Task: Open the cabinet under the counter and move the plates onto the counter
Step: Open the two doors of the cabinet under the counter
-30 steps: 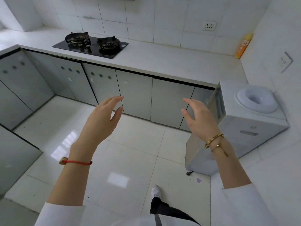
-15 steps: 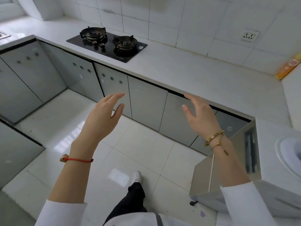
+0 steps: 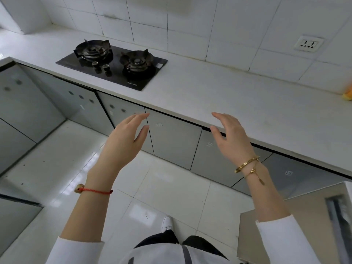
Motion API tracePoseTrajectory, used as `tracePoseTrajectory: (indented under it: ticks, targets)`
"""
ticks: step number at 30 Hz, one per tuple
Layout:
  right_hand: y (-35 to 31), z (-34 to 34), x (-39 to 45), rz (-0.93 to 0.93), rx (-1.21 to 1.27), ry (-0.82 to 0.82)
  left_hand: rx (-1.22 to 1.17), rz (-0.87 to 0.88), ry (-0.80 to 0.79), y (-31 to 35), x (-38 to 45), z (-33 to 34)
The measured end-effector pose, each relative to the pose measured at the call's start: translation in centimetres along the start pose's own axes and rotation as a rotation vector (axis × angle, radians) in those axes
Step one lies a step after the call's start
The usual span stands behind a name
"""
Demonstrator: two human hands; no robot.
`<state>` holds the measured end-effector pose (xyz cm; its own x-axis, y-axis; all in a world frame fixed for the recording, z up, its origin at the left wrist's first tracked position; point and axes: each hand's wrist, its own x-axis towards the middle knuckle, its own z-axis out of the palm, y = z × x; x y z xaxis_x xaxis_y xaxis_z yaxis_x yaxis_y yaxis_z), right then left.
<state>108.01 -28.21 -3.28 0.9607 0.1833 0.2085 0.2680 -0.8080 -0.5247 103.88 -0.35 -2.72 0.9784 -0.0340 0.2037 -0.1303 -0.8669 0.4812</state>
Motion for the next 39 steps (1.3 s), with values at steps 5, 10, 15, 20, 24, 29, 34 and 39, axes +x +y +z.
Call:
tracePoseTrajectory:
  ticks: [5,10,15,20,24,29,34,39]
  targets:
    - [0.7,1.4,3.3,0.045,0.011,0.007,-0.004,0.016,-0.031,-1.0,4.7,0.6]
    - [2.2,2.5,5.6,0.076,0.015,-0.003,-0.038,0.018,-0.07,-1.7,7.8,1.9]
    - [4.0,3.0,7.4,0.084,0.039,-0.021,-0.052,-0.007,-0.088,-1.7,9.9,3.5]
    - [6.2,3.5,9.3,0.054,-0.008,-0.012,-0.061,-0.027,-0.089,-1.5,11.6,5.7]
    - [8.7,4.9,10.1,0.055,-0.019,-0.001,-0.077,-0.031,-0.088,-2.2,12.7,8.7]
    - [12.1,8.4,10.2,0.059,-0.007,0.044,-0.079,-0.023,-0.074,-4.3,13.4,13.9]
    - [16.0,14.4,9.4,0.022,0.007,0.141,-0.082,-0.014,-0.053,-7.8,13.1,20.7]
    - [20.9,21.2,8.9,-0.042,-0.052,0.196,-0.085,0.0,-0.019,-11.8,12.5,28.2]
